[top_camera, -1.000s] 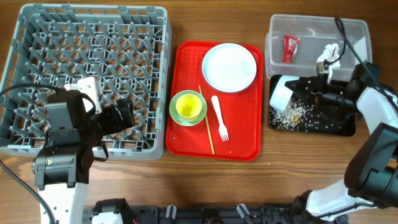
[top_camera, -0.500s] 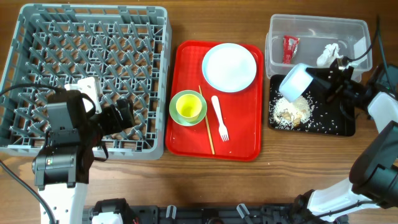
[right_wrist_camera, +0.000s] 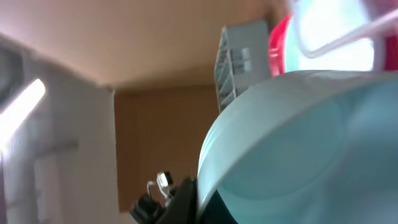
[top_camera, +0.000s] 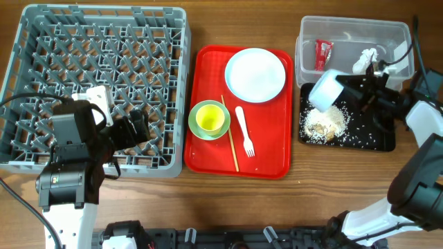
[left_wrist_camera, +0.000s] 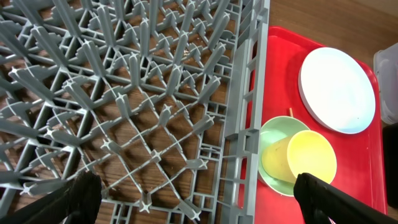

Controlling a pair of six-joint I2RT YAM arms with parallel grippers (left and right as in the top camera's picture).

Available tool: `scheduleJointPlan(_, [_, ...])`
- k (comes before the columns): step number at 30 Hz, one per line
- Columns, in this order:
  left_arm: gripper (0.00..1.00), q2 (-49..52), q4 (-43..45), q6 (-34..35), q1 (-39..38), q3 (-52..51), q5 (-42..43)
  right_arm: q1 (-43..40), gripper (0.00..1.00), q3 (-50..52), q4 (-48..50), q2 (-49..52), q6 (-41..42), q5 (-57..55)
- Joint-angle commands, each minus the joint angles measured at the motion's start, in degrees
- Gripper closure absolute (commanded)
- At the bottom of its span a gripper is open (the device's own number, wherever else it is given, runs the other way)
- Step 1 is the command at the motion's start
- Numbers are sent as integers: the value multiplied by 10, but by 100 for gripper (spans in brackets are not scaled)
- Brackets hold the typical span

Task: Sort waste into correct bins and load items into the dishwasher rack
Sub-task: 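Tip the light blue bowl over the black tray to dump the rice, then set the empty light blue bowl back on the red tray with the right gripper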

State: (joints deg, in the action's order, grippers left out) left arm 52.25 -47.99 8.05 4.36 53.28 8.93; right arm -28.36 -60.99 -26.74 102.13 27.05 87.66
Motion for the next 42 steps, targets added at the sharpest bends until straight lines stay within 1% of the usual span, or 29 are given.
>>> scheduleJointPlan(1, [0,-1,1,3,4,10,7,4,96,0,-19,3,-39,-56])
scheduleJointPlan(3, [0,-1,1,3,4,10,7,15,96,0,-71,2,-50,-169])
scheduleJointPlan(4, [0,-1,1,3,4,10,7,20,96,0,-88,2,-74,-194])
scheduleJointPlan(5, [0,-1,1,3,4,10,7,31,96,-1,-109,1,-111,-205])
scheduleJointPlan(7, [0,-1,1,3,4,10,7,47,96,-11,-140,-16,-151,-205])
scheduleJointPlan(9, [0,-1,1,3,4,10,7,62,96,-36,-170,-46,-165,-241])
scheduleJointPlan(11, [0,-1,1,3,4,10,7,87,96,-69,-205,-80,-171,-302])
scheduleJointPlan(13, [0,-1,1,3,4,10,7,136,96,-99,-224,-127,-180,-374])
scheduleJointPlan(16, [0,-1,1,3,4,10,7,212,96,-106,-219,-162,-181,-470])
scheduleJointPlan(19, [0,-1,1,3,4,10,7,318,96,-106,-221,-158,-181,-596])
scheduleJointPlan(20, [0,-1,1,3,4,10,7,369,96,-106,-222,-151,-181,-649])
scheduleJointPlan(23, [0,-1,1,3,4,10,7,467,96,-106,-222,-118,-178,-723])
scheduleJointPlan(24, [0,-1,1,3,4,10,7,492,96,-106,-222,-104,-178,-732])
scheduleJointPlan(26, [0,-1,1,3,4,10,7,527,96,-106,-222,-71,-138,-752])
scheduleJointPlan(29, [0,-1,1,3,4,10,7,543,96,-106,-221,-16,-88,-756])
scheduleJointPlan(34, [0,-1,1,3,4,10,7,543,95,-106,-220,40,-90,-704])
scheduleJointPlan(36, [0,-1,1,3,4,10,7,543,87,-108,-219,36,-90,-695])
scheduleJointPlan(37, [0,-1,1,3,4,10,7,543,78,-112,-222,31,-90,-696])
scheduleJointPlan(38, [1,-1,1,3,4,10,7,543,72,-119,-228,24,-90,-695])
scheduleJointPlan(40, [0,-1,1,3,4,10,7,542,66,-150,-253,11,-92,-696])
scheduleJointPlan(42, [0,-1,1,3,4,10,7,542,59,-201,-280,-2,-105,-696])
